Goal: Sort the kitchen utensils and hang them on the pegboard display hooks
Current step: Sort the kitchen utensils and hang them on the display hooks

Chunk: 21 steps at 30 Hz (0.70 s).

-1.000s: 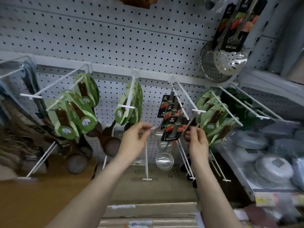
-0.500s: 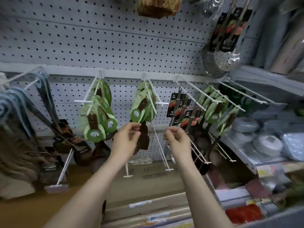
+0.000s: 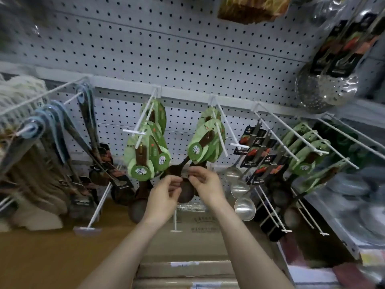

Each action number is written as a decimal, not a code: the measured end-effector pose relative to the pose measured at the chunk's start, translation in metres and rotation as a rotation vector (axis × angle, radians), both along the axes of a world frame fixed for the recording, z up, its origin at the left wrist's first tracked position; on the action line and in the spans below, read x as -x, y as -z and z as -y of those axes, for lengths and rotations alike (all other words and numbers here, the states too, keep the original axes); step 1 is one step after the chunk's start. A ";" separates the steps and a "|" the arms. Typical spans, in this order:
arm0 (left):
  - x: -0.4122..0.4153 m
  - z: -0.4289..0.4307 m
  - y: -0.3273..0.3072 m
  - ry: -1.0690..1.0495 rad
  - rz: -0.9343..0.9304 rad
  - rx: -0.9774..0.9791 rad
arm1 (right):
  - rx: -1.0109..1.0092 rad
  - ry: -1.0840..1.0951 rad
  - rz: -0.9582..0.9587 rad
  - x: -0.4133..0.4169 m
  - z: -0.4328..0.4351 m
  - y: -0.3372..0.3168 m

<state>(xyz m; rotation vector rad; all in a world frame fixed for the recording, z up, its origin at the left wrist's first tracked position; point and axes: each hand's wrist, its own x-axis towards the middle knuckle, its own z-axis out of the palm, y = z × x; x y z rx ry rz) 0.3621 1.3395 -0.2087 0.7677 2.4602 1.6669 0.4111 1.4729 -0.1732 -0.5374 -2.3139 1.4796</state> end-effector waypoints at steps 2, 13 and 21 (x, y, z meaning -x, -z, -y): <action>-0.002 0.007 0.010 -0.067 0.030 0.028 | -0.065 -0.037 0.013 0.013 0.005 0.003; -0.019 0.056 0.014 -0.286 -0.107 -0.070 | -0.077 -0.003 -0.102 0.039 0.037 0.013; 0.022 0.070 0.006 -0.294 -0.001 0.052 | -0.195 -0.014 0.049 0.046 0.046 0.016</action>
